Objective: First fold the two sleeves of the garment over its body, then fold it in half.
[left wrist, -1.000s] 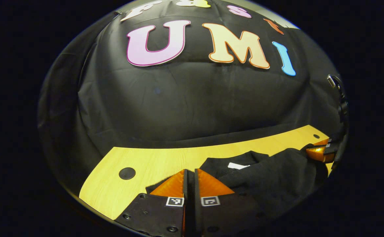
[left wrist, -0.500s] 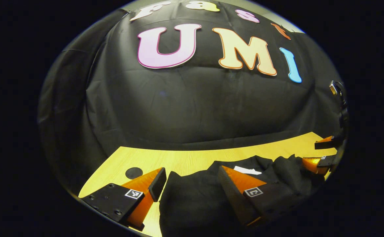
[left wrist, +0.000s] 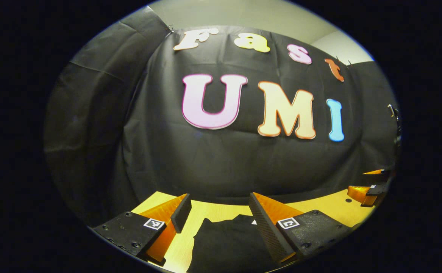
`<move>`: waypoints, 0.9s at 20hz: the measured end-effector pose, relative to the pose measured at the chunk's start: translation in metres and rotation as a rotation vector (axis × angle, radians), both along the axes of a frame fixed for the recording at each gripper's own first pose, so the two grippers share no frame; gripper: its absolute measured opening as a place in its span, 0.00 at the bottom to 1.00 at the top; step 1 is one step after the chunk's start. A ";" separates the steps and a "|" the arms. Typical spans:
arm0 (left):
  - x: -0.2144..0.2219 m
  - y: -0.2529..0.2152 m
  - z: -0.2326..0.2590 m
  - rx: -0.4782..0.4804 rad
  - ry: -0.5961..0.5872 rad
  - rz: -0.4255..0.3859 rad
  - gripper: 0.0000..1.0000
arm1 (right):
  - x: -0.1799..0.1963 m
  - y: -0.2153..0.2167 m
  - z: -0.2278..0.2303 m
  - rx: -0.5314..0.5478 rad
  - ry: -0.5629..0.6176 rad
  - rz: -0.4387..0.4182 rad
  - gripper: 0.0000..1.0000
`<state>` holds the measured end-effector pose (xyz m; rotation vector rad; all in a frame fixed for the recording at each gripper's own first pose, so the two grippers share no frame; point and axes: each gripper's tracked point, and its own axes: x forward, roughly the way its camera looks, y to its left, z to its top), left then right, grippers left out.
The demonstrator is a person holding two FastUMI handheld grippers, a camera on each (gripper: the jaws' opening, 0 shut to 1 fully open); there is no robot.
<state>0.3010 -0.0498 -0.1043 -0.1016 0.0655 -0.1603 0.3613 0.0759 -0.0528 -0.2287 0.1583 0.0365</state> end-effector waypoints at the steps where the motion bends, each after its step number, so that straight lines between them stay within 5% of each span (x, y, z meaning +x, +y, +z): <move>1: -0.019 0.006 0.015 0.006 -0.023 0.012 0.92 | -0.021 -0.003 0.016 0.023 -0.032 0.005 0.99; 8: -0.139 0.024 0.061 0.031 -0.051 0.041 0.92 | -0.159 -0.031 0.073 0.071 -0.169 0.023 1.00; 18: -0.239 0.029 0.107 0.037 -0.110 0.057 0.92 | -0.284 -0.051 0.050 0.172 -0.165 0.044 1.00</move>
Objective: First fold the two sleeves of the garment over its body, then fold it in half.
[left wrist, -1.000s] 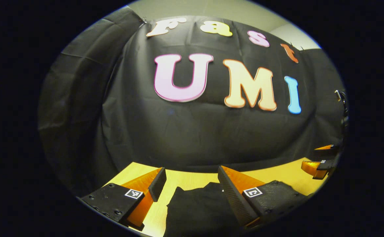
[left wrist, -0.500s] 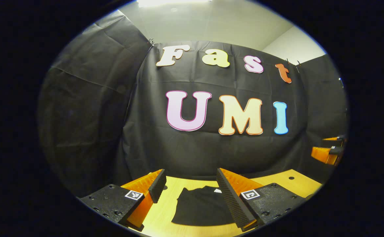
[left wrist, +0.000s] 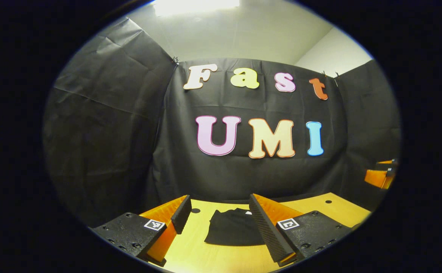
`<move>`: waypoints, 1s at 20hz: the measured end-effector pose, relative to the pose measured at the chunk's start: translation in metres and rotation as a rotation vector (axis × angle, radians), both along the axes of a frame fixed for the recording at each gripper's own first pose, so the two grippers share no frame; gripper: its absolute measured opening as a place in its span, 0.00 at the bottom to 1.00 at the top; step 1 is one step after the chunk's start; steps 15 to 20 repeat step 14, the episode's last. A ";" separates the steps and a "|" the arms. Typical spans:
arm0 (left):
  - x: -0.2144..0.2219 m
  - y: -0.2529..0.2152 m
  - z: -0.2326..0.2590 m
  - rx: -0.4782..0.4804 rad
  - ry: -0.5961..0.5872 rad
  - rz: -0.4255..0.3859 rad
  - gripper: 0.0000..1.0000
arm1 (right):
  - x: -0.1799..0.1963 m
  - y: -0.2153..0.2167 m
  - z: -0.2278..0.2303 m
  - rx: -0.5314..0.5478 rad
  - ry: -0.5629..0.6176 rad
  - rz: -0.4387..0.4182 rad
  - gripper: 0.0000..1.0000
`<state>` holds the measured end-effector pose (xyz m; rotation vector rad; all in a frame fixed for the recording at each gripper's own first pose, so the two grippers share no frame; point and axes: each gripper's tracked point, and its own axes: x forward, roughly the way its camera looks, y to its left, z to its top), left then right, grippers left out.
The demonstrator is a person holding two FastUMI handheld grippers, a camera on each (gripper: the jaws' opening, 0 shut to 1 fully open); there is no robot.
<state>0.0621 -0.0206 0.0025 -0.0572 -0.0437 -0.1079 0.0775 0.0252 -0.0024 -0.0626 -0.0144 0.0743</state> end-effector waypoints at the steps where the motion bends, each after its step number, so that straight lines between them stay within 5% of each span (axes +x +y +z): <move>1: -0.005 -0.001 0.001 0.005 -0.003 0.001 0.92 | -0.006 -0.001 -0.004 0.003 0.004 -0.005 1.00; 20: -0.023 -0.041 -0.016 0.050 0.041 -0.106 0.93 | -0.030 -0.022 -0.024 0.094 0.066 -0.043 0.98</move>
